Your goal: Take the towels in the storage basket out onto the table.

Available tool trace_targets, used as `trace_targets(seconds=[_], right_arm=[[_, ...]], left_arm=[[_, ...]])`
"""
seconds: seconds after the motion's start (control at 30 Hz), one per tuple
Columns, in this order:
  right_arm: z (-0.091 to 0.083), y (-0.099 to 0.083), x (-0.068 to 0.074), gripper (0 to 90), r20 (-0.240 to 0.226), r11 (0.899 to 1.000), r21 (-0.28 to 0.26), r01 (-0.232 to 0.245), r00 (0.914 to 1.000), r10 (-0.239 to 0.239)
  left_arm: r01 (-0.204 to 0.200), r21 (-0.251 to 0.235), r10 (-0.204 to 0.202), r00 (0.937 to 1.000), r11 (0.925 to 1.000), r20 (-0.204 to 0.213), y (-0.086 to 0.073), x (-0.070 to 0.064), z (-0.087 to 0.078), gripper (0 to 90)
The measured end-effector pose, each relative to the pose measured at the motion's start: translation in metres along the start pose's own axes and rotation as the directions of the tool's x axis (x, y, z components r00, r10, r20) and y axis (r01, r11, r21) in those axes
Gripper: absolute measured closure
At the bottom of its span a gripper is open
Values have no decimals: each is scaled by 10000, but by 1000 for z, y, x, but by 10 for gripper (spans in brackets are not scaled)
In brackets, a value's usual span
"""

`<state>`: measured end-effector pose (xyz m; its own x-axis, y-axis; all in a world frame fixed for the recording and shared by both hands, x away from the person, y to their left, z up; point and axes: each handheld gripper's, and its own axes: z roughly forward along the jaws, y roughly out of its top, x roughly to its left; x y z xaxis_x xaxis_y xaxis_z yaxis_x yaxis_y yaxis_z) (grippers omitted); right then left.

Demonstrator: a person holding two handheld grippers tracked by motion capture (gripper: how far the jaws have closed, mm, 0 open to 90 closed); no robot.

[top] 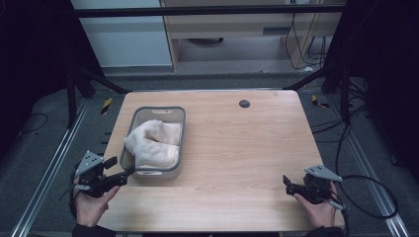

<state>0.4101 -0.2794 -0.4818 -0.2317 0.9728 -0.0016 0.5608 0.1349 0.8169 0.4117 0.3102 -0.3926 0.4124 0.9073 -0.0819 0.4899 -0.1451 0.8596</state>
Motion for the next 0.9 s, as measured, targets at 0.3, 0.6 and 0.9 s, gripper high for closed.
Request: trace_targets(seconds=[0.3,0.6,0.9], right_arm=[[1,-2,0,72,-54,9998,182,2,10000,-1],[1,-2,-1,71,-131,9997,248,15,9999,-12],[3,-3,-1,70,-98,9991,411,90,9999,-86]], left_arm=[[-311,39,312,9995,9995,-80,16,3,6,231],[-518,326,521,9986,9981,-100,32,3,12,213],[-846,643,851,9964,9943,-56,45,4,19,182]])
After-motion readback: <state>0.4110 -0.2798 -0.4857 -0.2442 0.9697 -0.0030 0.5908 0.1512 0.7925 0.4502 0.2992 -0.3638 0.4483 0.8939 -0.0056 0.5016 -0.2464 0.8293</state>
